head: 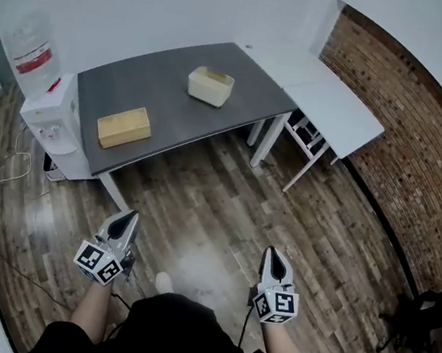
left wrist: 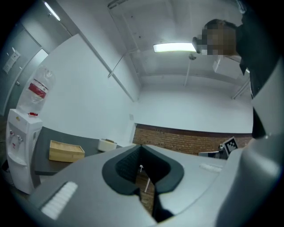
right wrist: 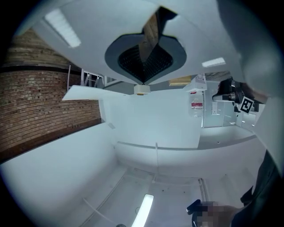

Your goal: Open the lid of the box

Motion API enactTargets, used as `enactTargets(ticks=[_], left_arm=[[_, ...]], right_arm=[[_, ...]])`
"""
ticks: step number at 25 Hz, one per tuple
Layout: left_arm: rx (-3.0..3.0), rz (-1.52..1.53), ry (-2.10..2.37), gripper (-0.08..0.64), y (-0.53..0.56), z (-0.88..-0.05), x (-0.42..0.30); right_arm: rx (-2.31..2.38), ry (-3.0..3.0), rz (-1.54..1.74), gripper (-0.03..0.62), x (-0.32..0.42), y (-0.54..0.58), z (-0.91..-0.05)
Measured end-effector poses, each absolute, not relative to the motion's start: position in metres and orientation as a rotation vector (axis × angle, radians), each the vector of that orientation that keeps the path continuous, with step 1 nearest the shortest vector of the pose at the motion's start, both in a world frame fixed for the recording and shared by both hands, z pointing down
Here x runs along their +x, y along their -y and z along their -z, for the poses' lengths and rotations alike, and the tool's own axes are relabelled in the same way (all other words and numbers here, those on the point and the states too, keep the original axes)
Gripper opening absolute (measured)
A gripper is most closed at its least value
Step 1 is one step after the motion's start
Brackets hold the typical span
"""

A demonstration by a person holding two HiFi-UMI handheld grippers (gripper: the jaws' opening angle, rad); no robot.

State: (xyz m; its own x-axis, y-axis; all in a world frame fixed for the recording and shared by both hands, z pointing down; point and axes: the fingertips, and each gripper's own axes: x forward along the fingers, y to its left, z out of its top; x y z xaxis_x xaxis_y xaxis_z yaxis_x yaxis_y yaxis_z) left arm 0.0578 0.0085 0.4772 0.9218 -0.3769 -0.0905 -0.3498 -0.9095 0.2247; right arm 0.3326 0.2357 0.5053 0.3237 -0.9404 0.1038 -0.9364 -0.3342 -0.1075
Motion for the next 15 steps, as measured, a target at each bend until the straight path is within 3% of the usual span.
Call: enactTargets(ticks=[15], left_arm=[[2.797,0.219,0.806,0.000,0.090,-0.496,-0.014]], right_arm=[[-2.398,-2.056,0.234,0.002,0.303,-0.077,-0.497]])
